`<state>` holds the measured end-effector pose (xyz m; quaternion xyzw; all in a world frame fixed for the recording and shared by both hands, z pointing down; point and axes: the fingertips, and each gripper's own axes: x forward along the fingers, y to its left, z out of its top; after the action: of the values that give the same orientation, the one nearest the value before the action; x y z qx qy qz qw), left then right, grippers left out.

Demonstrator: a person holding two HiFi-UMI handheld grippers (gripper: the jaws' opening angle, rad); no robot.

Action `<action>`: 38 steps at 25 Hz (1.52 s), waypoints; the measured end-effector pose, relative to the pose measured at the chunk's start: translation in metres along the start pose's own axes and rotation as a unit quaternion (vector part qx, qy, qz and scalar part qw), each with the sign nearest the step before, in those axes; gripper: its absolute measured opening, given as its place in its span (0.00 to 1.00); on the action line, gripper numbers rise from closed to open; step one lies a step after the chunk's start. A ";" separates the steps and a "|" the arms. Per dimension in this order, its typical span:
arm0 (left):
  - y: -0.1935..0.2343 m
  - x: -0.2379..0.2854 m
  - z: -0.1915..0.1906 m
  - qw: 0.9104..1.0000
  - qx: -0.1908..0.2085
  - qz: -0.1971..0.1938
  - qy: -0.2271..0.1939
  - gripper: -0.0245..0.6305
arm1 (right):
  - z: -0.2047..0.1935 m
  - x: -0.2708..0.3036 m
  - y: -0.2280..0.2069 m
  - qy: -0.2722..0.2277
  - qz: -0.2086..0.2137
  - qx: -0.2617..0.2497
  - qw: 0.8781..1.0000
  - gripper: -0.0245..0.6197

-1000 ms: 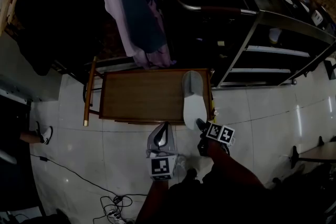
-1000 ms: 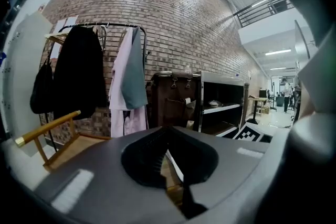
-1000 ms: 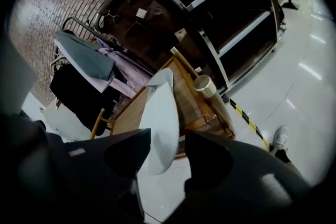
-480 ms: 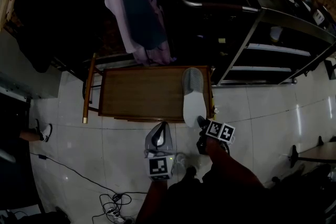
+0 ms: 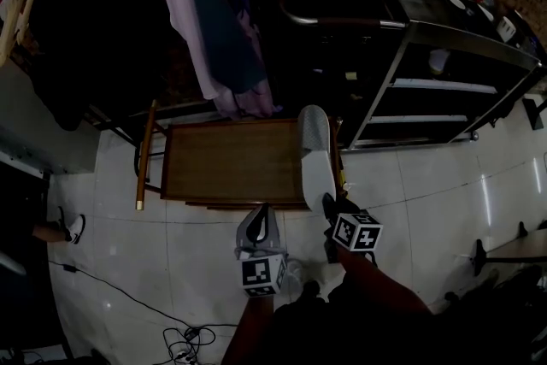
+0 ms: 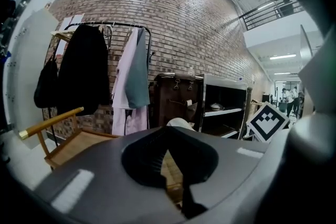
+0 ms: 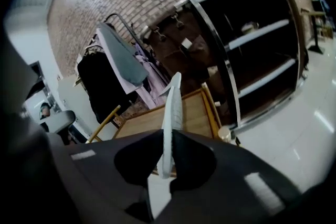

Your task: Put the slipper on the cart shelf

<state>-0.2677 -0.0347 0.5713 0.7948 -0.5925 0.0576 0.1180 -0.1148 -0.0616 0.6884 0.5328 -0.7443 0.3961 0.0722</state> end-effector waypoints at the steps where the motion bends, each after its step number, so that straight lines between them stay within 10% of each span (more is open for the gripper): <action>1: -0.002 0.000 0.003 1.000 0.000 -0.002 -0.003 0.06 | 0.010 -0.006 0.006 -0.015 0.001 -0.025 1.000 0.10; 17: -0.045 0.002 0.074 0.996 0.015 -0.043 -0.073 0.06 | 0.141 -0.122 0.068 -0.278 -0.015 -0.207 0.938 0.10; 38: -0.116 0.022 0.112 0.986 0.050 -0.100 -0.120 0.06 | 0.161 -0.168 0.007 -0.285 -0.057 -0.175 0.941 0.10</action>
<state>-0.1558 -0.0520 0.4539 0.8562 -0.5162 -0.0206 0.0113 0.0005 -0.0446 0.4870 0.6439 -0.7597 0.0859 -0.0286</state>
